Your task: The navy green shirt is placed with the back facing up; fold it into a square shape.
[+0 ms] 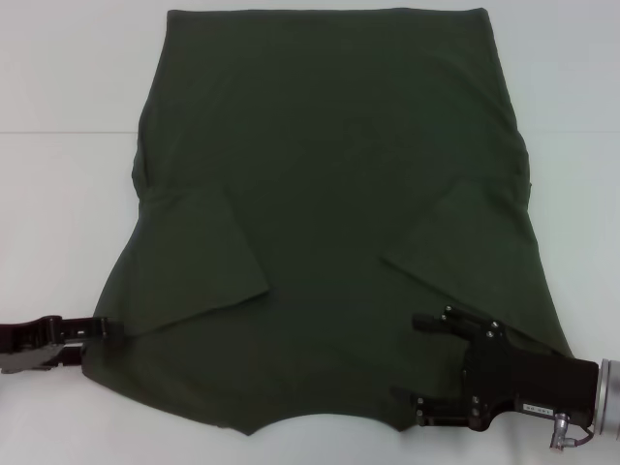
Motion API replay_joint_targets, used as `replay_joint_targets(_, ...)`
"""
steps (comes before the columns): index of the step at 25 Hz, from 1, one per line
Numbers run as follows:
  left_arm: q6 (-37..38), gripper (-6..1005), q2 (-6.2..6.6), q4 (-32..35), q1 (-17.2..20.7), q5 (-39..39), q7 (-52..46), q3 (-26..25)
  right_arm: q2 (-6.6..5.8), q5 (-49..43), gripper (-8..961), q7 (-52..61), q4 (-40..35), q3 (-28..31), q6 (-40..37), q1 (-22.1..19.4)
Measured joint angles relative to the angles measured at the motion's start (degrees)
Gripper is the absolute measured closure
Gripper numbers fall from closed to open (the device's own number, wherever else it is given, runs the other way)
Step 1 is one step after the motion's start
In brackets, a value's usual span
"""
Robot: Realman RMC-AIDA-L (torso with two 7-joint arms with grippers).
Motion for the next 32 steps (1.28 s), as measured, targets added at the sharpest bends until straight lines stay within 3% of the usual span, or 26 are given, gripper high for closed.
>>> replay_joint_targets(4,0.2,90,-0.14,0.0,-0.2,-0.4,0.0,0.0,-0.01,0.1,2,0.0,0.0,0.0,0.0,0.0)
replay_joint_targets(12,0.5,90,-1.69,0.0,-1.8,0.0,-0.1,1.7,-0.02,0.3,3,0.0,0.1,0.2,0.3,0.1)
replay_joint_targets(19,0.3,91,-1.81,0.3,-2.1,-0.1,-0.5,2.1,0.03,0.4,4,0.1,0.2,0.5,0.3,0.0)
replay_joint_targets(25,-0.5,91,-3.28,3.6,-1.9,1.5,-0.3,5.1,0.07,0.6,4,0.5,0.2,0.6,-0.1,-0.1)
replay_joint_targets(32,-1.5,387,-3.39,4.3,-1.9,1.7,-0.7,4.8,0.07,0.7,5,0.6,0.3,0.6,-0.2,-0.3)
